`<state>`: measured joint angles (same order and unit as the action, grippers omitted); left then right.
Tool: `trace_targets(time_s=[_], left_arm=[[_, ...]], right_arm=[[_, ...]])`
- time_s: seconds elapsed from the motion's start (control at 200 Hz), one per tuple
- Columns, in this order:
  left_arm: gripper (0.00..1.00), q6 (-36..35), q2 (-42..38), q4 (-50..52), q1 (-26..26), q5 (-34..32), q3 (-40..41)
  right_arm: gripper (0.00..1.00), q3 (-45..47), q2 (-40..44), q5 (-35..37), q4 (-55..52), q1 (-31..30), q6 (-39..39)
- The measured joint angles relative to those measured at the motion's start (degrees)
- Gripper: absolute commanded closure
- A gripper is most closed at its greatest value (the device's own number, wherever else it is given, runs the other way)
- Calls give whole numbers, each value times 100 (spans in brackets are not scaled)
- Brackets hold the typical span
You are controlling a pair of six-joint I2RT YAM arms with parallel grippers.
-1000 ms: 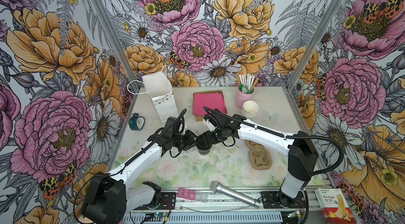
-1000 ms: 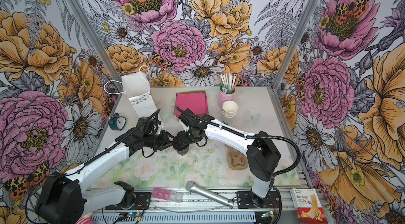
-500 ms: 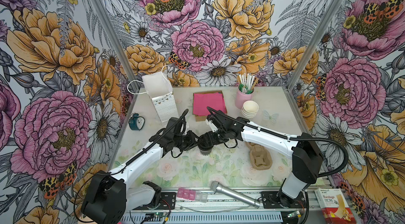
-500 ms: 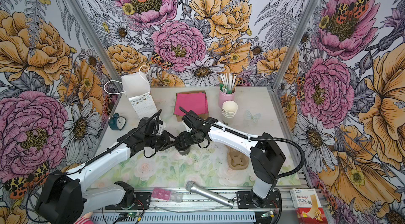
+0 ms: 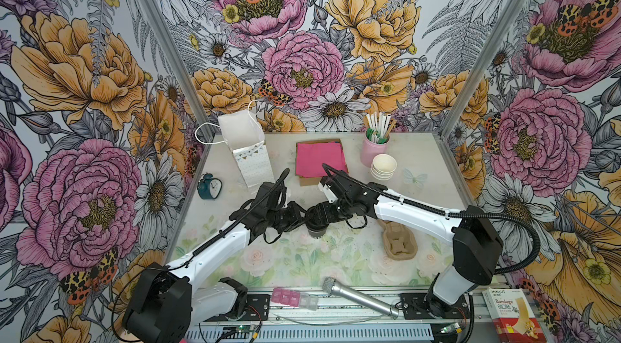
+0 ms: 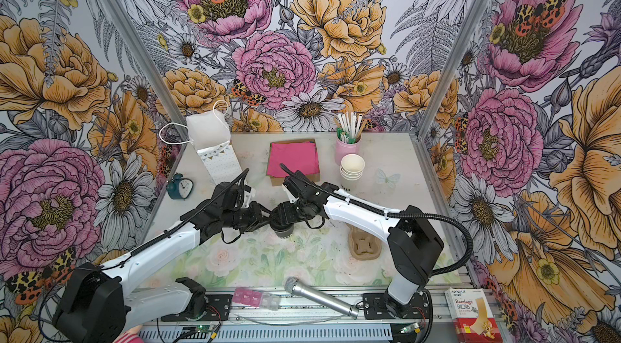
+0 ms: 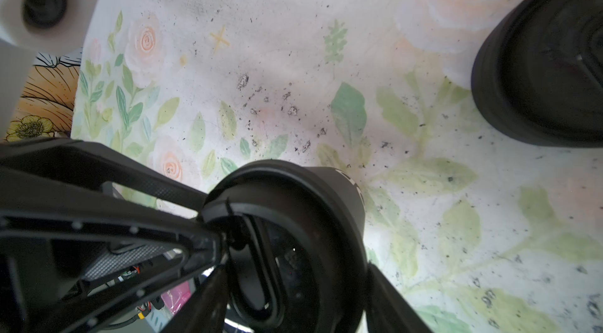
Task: Pack a coffee takeout order
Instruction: Close the lid on the coffee cup.
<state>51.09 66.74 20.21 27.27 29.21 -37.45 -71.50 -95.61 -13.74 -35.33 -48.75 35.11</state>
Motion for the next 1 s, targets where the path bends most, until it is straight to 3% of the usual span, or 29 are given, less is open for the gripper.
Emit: trace_targets(time_s=[0.15, 0.315, 0.54, 0.77, 1.0], left_arm=[[47, -17, -4, 227, -2, -96, -120], [37, -74, 59, 778, -195, -114, -581], [35, -354, 205, 1005, -605, 28, -1478], [35, -612, 452, 1224, -614, 133, -1624], [35, -824, 516, 1451, -619, 133, -1635]], right_arm=[[35, 7, 2, -101, 13, 35, -24], [35, 7, 0, -122, 26, 46, -90], [33, -72, -33, -160, -42, 83, -216], [31, -426, -199, -146, -407, 149, -313], [18, -518, -225, -90, -599, 232, -321]])
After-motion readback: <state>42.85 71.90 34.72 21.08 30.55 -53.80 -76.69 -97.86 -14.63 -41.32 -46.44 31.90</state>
